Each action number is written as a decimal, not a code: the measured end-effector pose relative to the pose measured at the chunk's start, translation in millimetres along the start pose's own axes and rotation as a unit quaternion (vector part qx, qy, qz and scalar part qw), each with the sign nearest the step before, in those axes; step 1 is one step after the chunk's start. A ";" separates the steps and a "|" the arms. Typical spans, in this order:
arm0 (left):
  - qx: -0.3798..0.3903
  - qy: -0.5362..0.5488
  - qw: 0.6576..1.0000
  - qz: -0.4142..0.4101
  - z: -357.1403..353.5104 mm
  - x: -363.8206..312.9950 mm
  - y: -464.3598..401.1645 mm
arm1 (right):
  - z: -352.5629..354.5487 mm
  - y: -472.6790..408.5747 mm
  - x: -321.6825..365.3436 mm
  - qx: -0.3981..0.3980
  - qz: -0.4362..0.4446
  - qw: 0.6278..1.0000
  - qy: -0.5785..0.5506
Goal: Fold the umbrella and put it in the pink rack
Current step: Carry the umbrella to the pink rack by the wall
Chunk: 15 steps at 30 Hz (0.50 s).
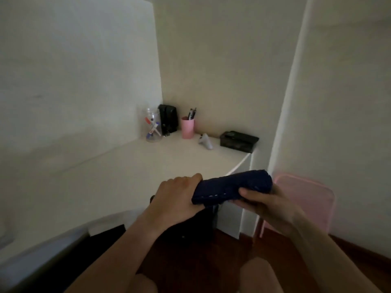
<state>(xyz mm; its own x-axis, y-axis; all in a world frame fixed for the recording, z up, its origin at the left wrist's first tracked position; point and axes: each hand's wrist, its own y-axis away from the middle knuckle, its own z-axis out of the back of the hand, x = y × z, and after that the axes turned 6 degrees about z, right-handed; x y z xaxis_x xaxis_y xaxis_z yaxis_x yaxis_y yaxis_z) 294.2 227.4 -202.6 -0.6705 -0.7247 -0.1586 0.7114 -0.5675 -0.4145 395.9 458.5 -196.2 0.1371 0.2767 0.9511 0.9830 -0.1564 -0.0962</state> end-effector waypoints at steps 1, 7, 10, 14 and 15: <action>0.000 -0.009 1.000 -0.013 -9.0 -8.9 -6.2 | 19.3 3.5 4.4 0.004 -0.002 0.999 0.039; 0.013 -0.049 0.989 -0.135 -94.9 -73.4 -61.4 | 134.3 11.2 27.0 0.038 -0.057 0.915 0.398; 0.062 -0.035 0.984 -0.165 -148.6 -111.8 -98.6 | 198.0 4.2 8.2 0.061 -0.104 0.888 0.445; 0.151 -0.003 0.971 -0.186 -231.0 -147.7 -161.6 | 289.2 -7.0 -13.9 -0.017 -0.097 0.907 0.409; 0.182 0.011 0.966 -0.186 -254.0 -153.4 -179.3 | 313.0 -13.8 -20.3 -0.033 -0.092 0.908 0.408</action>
<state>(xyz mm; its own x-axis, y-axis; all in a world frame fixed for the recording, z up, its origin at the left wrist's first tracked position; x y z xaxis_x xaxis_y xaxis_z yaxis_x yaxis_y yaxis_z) 216.1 539.6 -331.6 -0.8951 -0.4386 -0.0799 0.4451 -0.8893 -0.1051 417.7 751.9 -306.0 -0.1903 -0.4863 0.8528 0.9672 -0.2419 0.0779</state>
